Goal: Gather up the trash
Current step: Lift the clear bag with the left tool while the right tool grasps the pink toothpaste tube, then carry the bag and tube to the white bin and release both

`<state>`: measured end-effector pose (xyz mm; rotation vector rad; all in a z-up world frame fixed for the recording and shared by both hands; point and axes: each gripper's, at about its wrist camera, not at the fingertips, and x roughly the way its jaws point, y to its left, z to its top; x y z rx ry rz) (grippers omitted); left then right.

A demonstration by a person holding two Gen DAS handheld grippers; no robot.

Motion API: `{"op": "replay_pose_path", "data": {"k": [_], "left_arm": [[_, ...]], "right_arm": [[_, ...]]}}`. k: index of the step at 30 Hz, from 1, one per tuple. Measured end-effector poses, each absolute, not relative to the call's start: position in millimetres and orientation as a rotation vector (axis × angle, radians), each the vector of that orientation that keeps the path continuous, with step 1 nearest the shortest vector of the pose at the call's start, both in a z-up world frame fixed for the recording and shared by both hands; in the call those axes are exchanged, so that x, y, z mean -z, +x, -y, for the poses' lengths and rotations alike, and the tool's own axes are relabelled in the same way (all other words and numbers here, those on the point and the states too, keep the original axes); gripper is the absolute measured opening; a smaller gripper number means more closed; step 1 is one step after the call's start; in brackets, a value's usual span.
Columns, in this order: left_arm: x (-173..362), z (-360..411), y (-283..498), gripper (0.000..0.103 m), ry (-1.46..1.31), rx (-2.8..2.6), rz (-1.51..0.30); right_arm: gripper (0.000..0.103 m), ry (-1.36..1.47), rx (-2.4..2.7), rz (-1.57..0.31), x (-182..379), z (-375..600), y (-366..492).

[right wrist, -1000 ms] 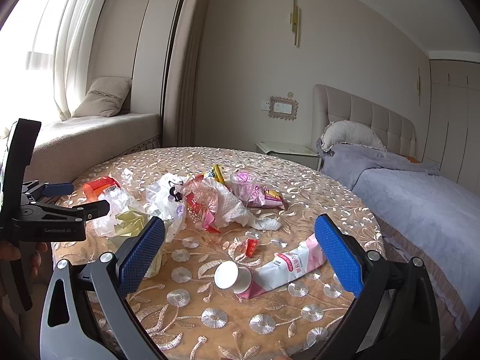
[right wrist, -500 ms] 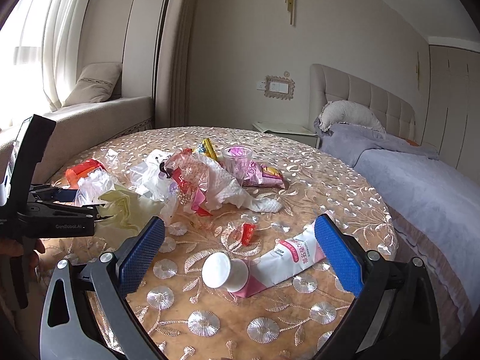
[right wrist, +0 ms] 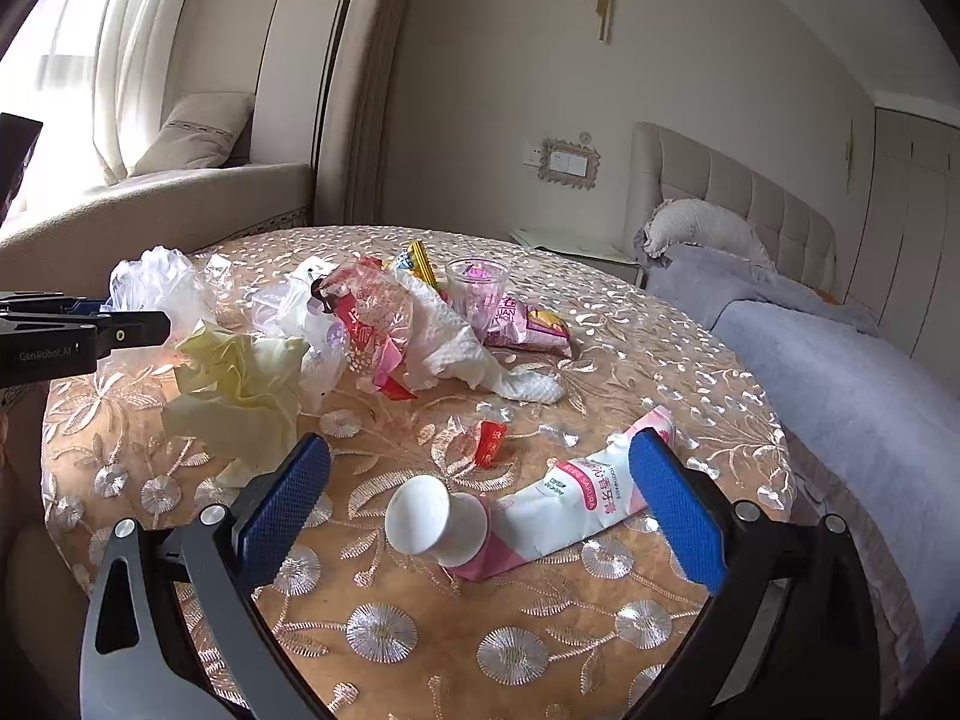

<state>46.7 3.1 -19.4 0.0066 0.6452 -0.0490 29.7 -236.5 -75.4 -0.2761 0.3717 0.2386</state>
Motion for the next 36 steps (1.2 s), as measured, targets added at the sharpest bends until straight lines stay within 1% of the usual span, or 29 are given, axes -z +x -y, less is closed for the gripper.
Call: {"op": "replay_pose_path", "data": {"k": [2,4,5,7,8,10,11,17,20,23,29,36], "left_arm": [[14.9,-4.6,40.3,0.036,-0.006,0.061,-0.634],[11.2,-4.6,32.5,0.036,-0.038,0.075,-0.623],[10.4,-5.1,30.4,0.036,-0.045,0.082,-0.623],[9.5,-6.9,26.1,0.036,-0.059,0.090,-0.619],[9.3,-7.2,24.8,0.036,-0.063,0.092,-0.620],[8.6,-7.3,22.3,0.036,-0.070,0.094,-0.618],[9.2,-7.1,21.9,0.036,-0.060,0.092,-0.617],[0.9,-0.7,17.3,0.036,-0.047,0.104,-0.598],[-5.1,5.5,11.5,0.036,-0.040,0.123,-0.579],[-10.7,15.3,5.8,0.036,-0.045,0.151,-0.561],[-16.9,55.2,-8.6,0.036,-0.039,0.282,-0.534],[-13.8,115.4,-32.4,0.036,-0.022,0.466,-0.529]], "right_arm": [[0.099,-0.355,-0.246,-0.363,79.4,230.1,30.1],[0.089,-0.439,-0.258,-0.372,85.3,224.1,33.5],[0.080,-0.462,-0.264,-0.381,88.0,223.2,36.6],[0.073,-0.494,-0.288,-0.416,94.9,223.7,44.7],[0.067,-0.501,-0.293,-0.435,98.3,225.1,49.1],[0.053,-0.491,-0.328,-0.472,104.6,228.2,55.9],[0.043,-0.466,-0.348,-0.481,105.3,229.3,57.0],[0.038,-0.448,-0.334,-0.439,101.1,232.0,50.6],[0.034,-0.431,-0.329,-0.366,79.8,240.1,33.1],[0.033,-0.381,-0.348,-0.322,52.6,254.0,15.8],[0.031,-0.269,-0.348,-0.284,11.1,291.3,-21.4],[0.031,-0.244,-0.252,-0.258,-4.9,330.7,-75.3]]}}
